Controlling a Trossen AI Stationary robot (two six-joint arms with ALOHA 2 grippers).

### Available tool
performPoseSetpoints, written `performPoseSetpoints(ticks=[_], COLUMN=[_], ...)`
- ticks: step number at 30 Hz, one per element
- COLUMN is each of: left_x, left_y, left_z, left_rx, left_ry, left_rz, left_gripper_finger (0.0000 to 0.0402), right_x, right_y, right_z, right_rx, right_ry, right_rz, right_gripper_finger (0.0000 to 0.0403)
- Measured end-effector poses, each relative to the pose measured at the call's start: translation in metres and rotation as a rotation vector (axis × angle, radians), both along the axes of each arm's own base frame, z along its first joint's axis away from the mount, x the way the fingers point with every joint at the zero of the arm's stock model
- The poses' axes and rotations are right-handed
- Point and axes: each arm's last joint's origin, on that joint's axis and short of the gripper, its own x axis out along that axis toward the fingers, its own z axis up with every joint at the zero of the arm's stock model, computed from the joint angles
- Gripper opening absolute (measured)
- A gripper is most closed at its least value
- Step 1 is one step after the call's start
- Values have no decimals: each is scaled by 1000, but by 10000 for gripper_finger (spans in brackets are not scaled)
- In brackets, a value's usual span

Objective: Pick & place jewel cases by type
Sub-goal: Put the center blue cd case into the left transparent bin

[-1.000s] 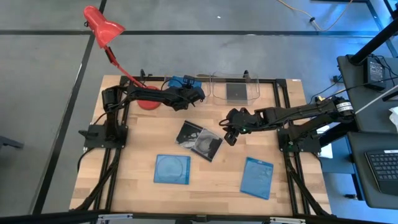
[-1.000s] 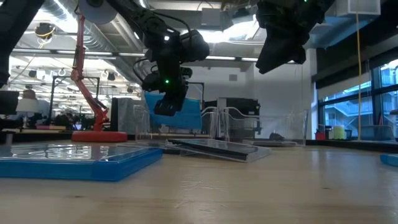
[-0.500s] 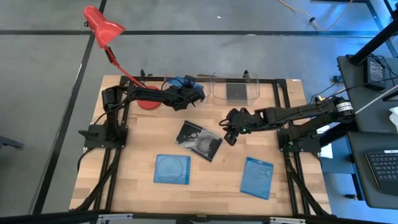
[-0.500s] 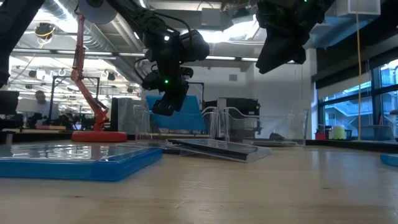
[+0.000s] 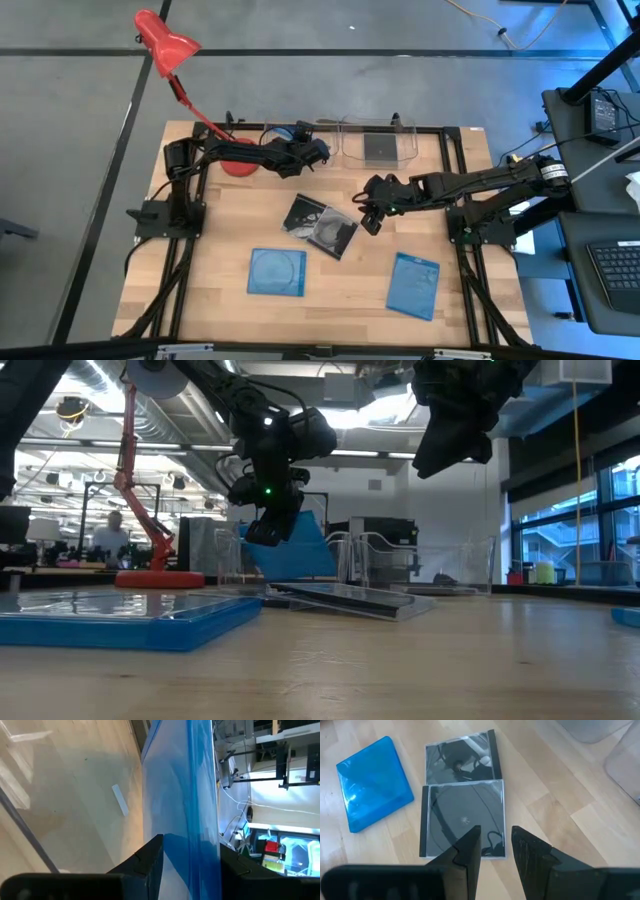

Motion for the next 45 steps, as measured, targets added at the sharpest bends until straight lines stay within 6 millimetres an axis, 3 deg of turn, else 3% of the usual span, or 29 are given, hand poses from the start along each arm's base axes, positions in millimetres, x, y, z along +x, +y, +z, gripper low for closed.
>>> performPoseSetpoints(ticks=[11, 24, 31, 45], left_x=[0, 0, 1, 8], left_y=[0, -1, -1, -19], left_z=[0, 1, 0, -1], left_rx=[3, 33, -1, -66], left_ry=[10, 31, 48, 35], left_rz=[-4, 6, -43, -145], left_gripper_finger=[120, 162, 165, 163], right_x=[0, 0, 0, 0], right_y=[0, 0, 0, 0], right_z=[0, 0, 0, 0], right_rx=[12, 11, 9, 6], right_ry=[1, 1, 2, 2], right_rz=[10, 10, 13, 16], right_gripper_finger=[113, 113, 113, 113])
